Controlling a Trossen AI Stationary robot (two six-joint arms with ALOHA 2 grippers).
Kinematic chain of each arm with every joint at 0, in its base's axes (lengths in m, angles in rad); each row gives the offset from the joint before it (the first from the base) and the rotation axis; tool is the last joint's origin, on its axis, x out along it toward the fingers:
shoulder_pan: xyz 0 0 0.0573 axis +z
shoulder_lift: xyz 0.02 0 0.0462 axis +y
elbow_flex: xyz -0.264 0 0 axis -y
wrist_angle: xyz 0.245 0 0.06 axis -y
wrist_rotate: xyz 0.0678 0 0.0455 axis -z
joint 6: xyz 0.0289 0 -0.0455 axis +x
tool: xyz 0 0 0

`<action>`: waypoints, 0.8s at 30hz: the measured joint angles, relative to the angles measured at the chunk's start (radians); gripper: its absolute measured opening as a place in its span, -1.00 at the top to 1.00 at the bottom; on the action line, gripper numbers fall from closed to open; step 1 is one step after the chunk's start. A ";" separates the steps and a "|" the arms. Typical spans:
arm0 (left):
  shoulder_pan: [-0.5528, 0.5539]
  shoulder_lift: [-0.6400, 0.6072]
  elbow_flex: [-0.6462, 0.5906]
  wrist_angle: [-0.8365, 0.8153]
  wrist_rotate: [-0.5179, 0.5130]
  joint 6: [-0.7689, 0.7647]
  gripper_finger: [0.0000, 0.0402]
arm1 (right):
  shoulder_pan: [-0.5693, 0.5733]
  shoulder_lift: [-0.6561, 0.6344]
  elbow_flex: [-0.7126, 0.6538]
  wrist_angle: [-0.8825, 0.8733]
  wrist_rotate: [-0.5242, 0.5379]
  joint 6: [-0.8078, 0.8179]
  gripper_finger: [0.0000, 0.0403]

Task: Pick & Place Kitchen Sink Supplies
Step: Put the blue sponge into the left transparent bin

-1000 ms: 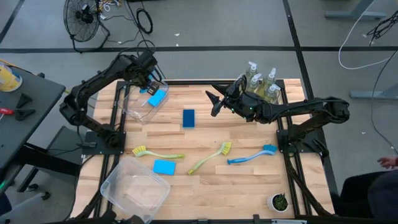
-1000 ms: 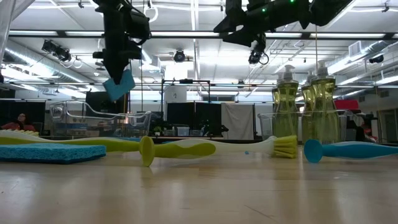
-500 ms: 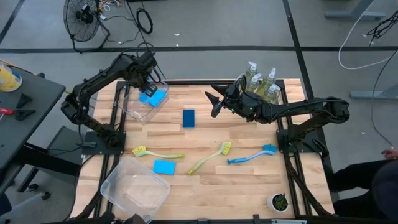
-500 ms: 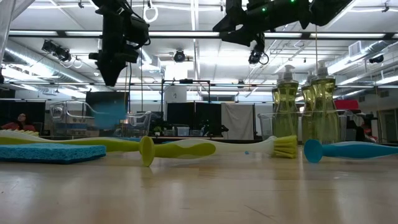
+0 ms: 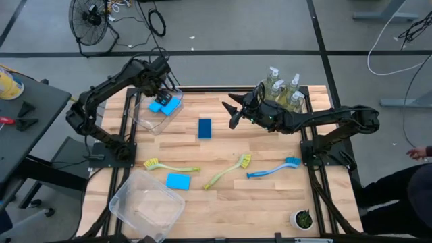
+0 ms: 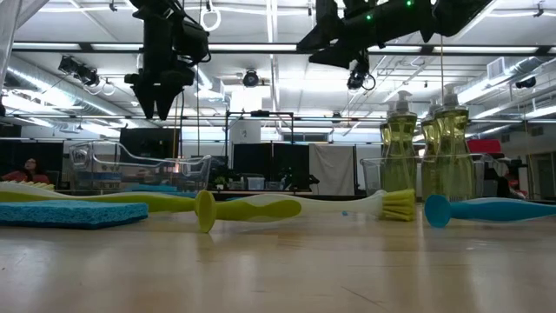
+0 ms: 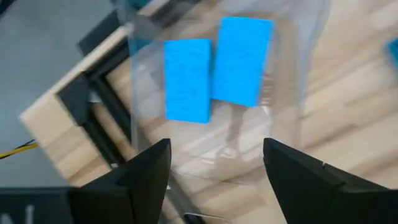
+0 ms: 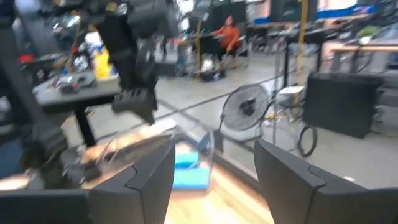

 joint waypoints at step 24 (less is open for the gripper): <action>-0.375 -0.045 0.001 0.382 0.334 -0.353 -0.21 | 0.000 0.000 0.000 -0.244 -0.160 0.105 -0.09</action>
